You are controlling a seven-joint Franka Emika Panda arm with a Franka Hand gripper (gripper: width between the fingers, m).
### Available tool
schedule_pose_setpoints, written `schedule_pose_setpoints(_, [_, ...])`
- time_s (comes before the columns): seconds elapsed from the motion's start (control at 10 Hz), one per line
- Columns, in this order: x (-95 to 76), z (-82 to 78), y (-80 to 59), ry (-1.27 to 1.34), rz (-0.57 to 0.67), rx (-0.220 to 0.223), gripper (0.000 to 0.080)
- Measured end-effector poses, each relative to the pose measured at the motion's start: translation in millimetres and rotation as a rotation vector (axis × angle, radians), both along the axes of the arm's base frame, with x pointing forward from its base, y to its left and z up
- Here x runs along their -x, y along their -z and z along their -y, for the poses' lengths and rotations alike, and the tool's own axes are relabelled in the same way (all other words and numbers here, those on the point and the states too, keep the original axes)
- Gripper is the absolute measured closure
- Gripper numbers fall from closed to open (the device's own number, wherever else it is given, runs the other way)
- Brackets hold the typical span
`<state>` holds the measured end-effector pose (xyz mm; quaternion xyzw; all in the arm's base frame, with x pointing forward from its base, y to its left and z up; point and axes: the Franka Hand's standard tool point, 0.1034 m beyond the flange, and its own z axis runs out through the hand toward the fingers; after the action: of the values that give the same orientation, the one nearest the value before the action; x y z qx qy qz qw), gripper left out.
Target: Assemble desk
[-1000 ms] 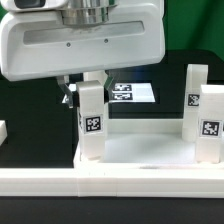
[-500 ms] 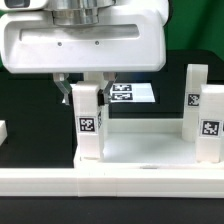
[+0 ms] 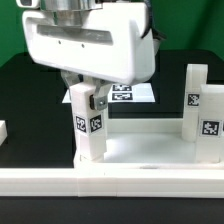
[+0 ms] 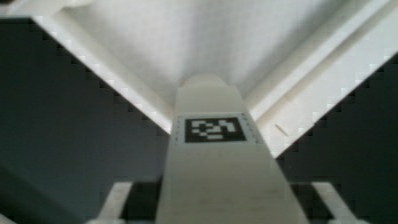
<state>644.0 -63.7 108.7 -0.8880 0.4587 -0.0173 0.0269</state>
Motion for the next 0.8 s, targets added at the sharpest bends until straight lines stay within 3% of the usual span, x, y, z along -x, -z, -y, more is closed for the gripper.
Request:
schedule_pose_setpoints(0.4, [-0.1,0.1,0.0,0.186,-0.005,-0.010,0.0511])
schedule_pose_setpoints(0.5, [-0.1,-0.1,0.1,0.192,-0.005,-0.011,0.0436])
schedule_pose_setpoints(0.6, [0.0,-0.1,0.2,0.158,-0.005,-0.008,0.0436])
schedule_pose_setpoints(0.8, [0.8,-0.4,0.5,0.071,-0.006,-0.004,0.0177])
